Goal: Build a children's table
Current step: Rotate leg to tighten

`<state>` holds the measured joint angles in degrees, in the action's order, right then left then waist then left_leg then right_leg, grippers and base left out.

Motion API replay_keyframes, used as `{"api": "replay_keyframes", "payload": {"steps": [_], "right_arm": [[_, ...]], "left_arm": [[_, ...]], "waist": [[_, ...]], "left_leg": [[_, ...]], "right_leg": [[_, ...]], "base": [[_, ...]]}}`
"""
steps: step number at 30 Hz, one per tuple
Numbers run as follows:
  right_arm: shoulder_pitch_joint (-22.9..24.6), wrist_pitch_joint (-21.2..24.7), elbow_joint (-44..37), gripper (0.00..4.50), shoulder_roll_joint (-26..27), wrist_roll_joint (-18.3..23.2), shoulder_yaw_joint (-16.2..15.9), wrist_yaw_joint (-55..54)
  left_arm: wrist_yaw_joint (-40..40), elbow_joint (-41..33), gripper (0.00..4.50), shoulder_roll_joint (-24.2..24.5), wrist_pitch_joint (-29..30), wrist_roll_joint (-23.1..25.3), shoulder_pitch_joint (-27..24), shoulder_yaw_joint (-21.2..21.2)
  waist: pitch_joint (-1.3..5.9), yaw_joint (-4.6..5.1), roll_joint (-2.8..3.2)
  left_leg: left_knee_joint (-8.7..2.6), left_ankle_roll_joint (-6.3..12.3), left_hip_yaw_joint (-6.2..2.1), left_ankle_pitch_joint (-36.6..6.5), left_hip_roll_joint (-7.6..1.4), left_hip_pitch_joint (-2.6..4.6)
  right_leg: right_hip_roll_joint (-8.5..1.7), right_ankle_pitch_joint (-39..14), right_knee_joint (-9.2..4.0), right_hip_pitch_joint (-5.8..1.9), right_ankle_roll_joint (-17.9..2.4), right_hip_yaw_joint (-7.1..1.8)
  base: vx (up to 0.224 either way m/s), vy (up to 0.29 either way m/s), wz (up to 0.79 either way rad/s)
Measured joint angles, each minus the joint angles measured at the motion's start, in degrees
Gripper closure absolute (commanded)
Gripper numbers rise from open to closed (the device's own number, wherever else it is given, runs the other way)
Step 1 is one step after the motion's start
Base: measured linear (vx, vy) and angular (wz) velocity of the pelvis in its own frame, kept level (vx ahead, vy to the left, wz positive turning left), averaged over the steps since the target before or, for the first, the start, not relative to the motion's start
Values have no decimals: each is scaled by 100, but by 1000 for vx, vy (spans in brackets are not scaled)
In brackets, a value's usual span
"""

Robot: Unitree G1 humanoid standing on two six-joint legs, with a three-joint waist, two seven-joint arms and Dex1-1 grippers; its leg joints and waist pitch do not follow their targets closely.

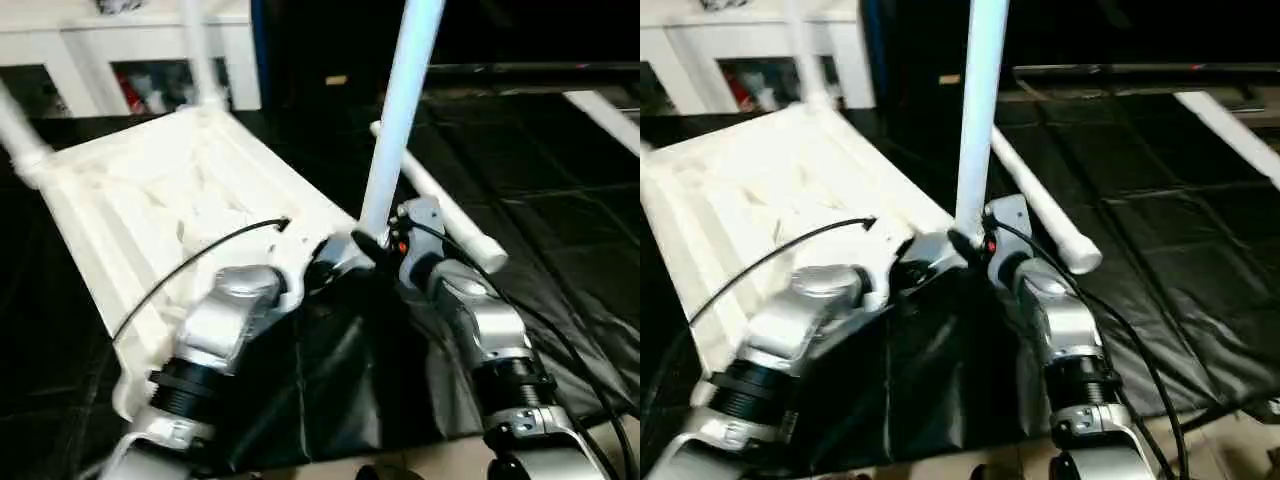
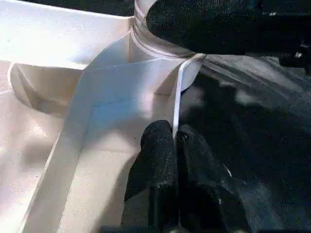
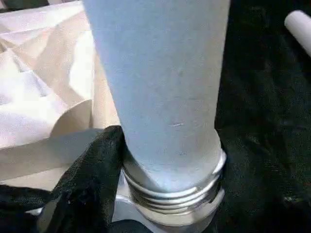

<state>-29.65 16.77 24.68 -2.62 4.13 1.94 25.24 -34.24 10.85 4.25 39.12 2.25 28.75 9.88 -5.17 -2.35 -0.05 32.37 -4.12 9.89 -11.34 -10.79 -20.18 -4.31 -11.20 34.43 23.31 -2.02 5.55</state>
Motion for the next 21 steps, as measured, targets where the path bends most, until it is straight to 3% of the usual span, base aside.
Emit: {"api": "replay_keyframes", "payload": {"steps": [3,4,9,15,21], "right_arm": [[99,10,-158,184,-4,40,13,1],[114,21,-191,114,-9,51,14,2],[277,34,-367,92,-83,100,7,283],[428,-112,-446,23,-817,291,-318,1695],[413,-379,-341,7,-1343,451,-516,2877]], "left_arm": [[4,-107,450,-7,51,-15,-32,0],[1,-118,450,-5,53,-15,-37,2],[-198,-129,450,123,28,-43,-52,27],[-1234,-7,450,930,-702,-200,-101,303],[-2281,179,450,1570,-1420,-267,-97,466]], "waist": [[-1,-19,3],[-2,-22,7],[-3,-19,10],[-6,-15,12],[-11,-123,9]], "left_leg": [[0,12,0,-5,0,-18],[4,12,0,-6,0,-25],[9,12,1,-5,-3,-22],[12,9,-2,-3,-12,-16],[35,6,-7,-2,-12,-20]], "right_leg": [[0,-5,-4,14,-2,1],[0,-5,-3,19,-2,1],[1,-2,0,19,-7,1],[9,3,9,18,-10,4],[5,4,15,22,-11,5]], "base": [[18,0,0],[0,0,0],[0,0,0],[0,0,0],[0,0,0]]}}
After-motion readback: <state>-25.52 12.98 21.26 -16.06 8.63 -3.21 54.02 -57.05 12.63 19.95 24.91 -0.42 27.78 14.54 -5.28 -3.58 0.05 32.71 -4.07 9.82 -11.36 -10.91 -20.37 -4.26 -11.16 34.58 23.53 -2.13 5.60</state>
